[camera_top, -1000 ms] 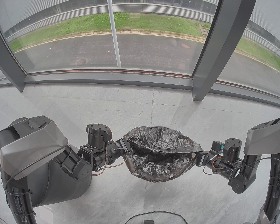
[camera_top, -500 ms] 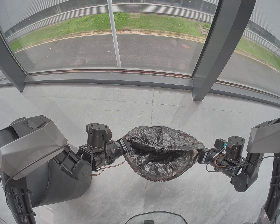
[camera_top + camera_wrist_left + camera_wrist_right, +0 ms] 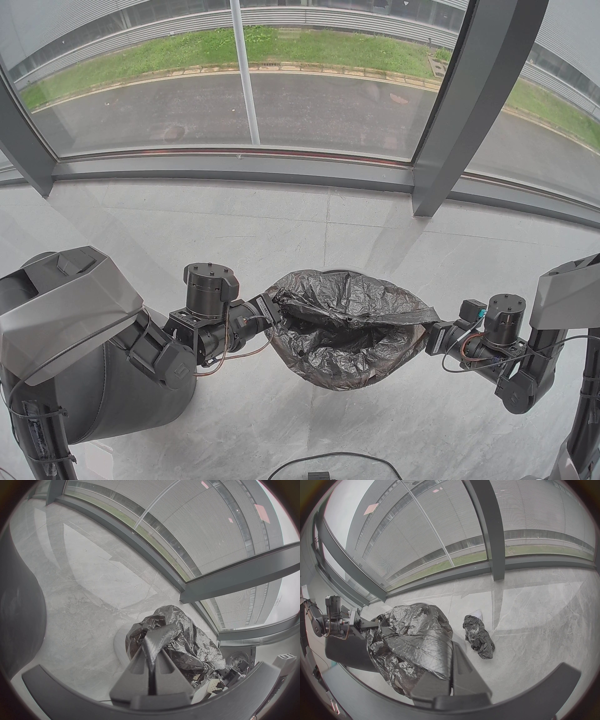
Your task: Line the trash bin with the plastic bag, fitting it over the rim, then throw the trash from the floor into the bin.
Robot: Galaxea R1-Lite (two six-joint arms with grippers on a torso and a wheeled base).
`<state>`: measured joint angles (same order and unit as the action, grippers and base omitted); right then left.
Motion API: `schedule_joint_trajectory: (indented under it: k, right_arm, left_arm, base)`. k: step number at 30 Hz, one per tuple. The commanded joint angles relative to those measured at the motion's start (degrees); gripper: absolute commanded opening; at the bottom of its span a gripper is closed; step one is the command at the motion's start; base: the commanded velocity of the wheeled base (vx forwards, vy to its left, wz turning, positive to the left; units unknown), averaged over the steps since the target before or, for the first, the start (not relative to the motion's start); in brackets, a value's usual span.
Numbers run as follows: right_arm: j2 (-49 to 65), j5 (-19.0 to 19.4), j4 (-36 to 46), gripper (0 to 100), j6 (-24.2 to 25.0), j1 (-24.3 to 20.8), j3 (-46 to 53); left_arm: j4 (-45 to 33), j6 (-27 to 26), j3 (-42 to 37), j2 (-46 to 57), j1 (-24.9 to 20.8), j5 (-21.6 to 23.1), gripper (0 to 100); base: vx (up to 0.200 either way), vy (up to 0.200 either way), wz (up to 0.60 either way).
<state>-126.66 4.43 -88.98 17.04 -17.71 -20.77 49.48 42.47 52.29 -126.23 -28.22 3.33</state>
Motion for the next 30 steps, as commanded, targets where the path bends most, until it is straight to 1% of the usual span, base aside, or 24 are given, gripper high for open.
schedule_joint_trajectory:
  k: [1,7,8,10,25,27,28,29,30]
  right_arm:
    - [-0.08,0.06,-1.02,0,0.01,-0.13,0.65]
    - [-0.17,-0.29,-1.02,0,-1.66,-0.48,0.91]
    - [-0.17,-0.29,-1.02,100,-1.66,-0.48,0.82]
    - [0.10,-0.03,-1.02,100,-1.13,-0.48,0.73]
    - [0.45,-0.56,-1.02,100,-1.75,-0.39,0.73]
    - [2.12,-1.26,-1.02,100,-6.14,-0.39,0.56]
    - [2.12,-1.26,-1.02,100,-6.14,-0.39,0.56]
    - [3.26,-1.44,-1.02,100,-9.75,-0.39,-0.85]
    - [3.96,-1.35,-1.02,100,-10.71,-0.66,-2.69]
  left_arm:
    - [0.00,-0.02,0.01,0.02,0.01,0.01,0]
    - [0.00,-0.02,-0.08,0.11,-0.08,0.01,0]
    - [0.00,-0.02,-0.08,0.11,-0.08,0.01,0]
    - [0.00,-0.02,-0.08,0.11,-0.08,0.01,0]
    - [-0.17,-0.02,0.10,0.29,-0.08,0.01,0]
    - [-0.17,-0.02,0.01,1.08,-0.08,0.01,0]
    - [-0.17,-0.02,0.01,1.08,-0.08,0.01,0]
    - [-0.26,-0.02,0.01,1.69,0.01,0.01,0]
    - [-0.26,-0.02,0.01,1.96,0.01,0.01,0]
  base:
    - [0.000,0.000,0.00]
    - [0.000,0.000,0.00]
    - [0.000,0.000,0.00]
    - [0.000,0.000,0.00]
    - [0.000,0.000,0.00]
    - [0.000,0.000,0.00]
    - [0.000,0.000,0.00]
    - [0.000,0.000,0.00]
    - [0.000,0.000,0.00]
